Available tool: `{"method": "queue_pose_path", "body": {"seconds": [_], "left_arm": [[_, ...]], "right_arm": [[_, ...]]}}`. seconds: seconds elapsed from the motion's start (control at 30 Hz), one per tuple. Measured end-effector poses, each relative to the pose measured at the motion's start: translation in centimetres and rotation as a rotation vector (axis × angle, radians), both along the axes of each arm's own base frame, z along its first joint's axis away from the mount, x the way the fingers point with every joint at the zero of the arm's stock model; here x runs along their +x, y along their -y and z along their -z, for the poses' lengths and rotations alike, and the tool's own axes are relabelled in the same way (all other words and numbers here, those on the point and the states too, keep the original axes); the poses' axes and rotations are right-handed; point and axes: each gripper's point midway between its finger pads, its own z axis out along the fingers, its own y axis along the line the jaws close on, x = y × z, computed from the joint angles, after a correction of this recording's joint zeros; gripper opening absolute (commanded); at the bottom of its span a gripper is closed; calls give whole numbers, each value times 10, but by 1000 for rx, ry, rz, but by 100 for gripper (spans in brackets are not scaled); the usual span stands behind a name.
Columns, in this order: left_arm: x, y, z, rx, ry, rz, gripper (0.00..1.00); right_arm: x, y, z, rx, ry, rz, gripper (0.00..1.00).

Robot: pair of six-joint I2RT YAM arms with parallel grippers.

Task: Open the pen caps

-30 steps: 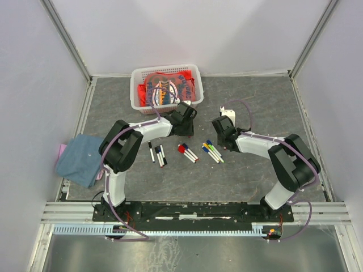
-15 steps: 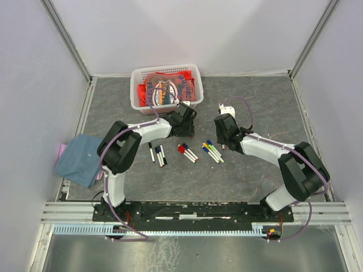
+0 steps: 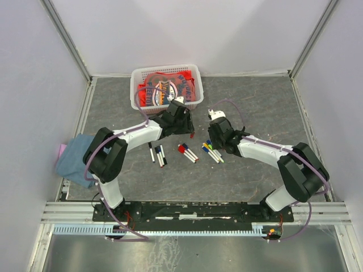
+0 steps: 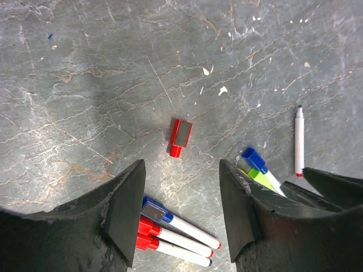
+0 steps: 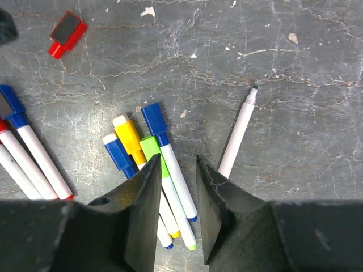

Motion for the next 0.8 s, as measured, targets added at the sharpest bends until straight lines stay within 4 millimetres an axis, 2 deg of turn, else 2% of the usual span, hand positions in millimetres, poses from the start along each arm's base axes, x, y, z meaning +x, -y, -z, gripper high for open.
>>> {"method": "queue_pose_path", "body": {"seconds": [0.33, 0.57, 0.8], "left_arm": [[0, -6, -13, -81, 7, -33, 62], [0, -4, -21, -116, 18, -33, 62], [-1, -6, -18, -120, 10, -41, 62]], "right_arm": [[-8, 2, 17, -37, -56, -17, 35], [-13, 2, 20, -44, -67, -24, 34], [-16, 3, 24, -47, -79, -28, 34]]}}
